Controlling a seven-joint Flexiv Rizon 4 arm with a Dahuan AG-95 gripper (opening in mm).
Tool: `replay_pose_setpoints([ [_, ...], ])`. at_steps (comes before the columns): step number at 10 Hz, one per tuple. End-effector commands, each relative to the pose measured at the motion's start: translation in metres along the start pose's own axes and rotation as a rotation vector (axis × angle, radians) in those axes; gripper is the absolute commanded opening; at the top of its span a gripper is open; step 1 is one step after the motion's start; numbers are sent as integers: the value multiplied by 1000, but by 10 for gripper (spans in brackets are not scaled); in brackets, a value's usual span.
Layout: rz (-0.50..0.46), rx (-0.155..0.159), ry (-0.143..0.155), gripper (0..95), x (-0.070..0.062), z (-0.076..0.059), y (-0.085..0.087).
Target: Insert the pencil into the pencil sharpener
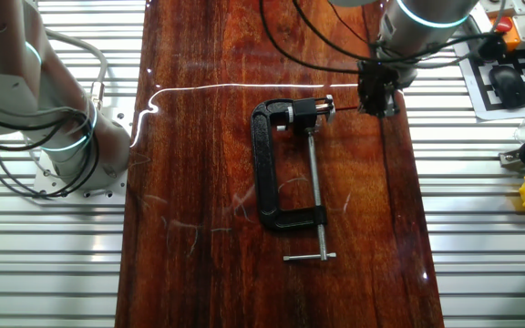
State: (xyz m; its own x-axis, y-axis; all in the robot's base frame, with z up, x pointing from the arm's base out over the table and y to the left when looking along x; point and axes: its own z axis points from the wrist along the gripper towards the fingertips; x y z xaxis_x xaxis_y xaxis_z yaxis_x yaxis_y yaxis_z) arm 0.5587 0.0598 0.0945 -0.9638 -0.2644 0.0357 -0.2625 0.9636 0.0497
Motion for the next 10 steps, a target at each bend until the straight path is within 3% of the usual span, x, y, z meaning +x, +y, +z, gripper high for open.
replay_pose_setpoints([
  [1, 0, 4, -3, 0, 1, 3, -3],
  [3, -115, 7, -11, 0, 15, 13, -55],
  [5, -199, 7, -9, 0, 29, 16, -81],
  [8, -234, 13, 13, 0, 34, 15, -86],
  [10, -241, 11, 12, 0, 35, 16, -85],
])
